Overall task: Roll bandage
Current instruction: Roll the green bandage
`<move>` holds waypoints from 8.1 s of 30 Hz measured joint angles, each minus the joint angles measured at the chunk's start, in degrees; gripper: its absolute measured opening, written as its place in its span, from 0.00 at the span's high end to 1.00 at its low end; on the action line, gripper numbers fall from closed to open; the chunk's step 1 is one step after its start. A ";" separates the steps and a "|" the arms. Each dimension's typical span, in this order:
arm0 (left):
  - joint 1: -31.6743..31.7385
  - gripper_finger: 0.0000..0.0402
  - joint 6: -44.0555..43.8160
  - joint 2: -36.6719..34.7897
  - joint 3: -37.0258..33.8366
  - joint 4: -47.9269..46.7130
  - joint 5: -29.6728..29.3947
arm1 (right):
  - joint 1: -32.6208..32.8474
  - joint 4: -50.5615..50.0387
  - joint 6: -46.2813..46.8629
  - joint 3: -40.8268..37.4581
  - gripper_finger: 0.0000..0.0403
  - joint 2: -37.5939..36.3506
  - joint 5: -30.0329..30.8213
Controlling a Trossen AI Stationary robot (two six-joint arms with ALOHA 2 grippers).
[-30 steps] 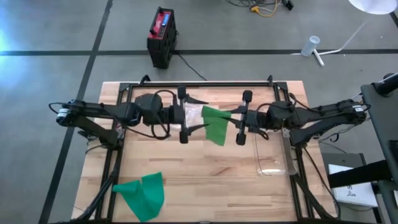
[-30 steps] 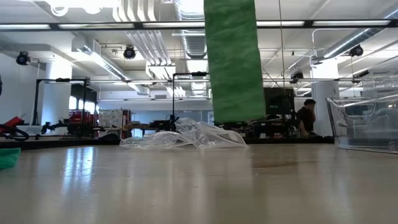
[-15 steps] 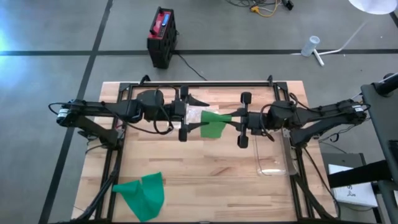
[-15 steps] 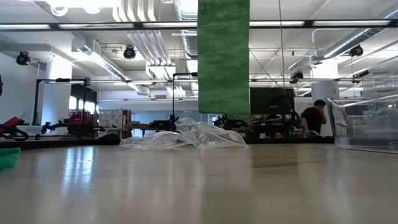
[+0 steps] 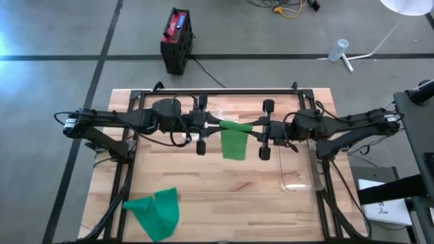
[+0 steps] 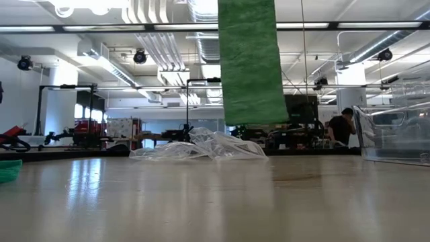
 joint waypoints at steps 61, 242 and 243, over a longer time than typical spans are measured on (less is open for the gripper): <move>0.02 0.93 -5.03 0.52 -1.31 3.22 -0.35 | 1.33 -10.00 0.93 0.20 0.56 -3.77 1.44; 1.16 0.92 5.45 -0.38 -1.64 7.41 0.52 | -1.73 -16.93 -7.27 11.19 0.61 1.38 3.98; 1.16 0.93 5.44 -0.38 -1.64 7.59 0.52 | -1.73 -17.02 -6.96 11.20 0.63 1.38 3.99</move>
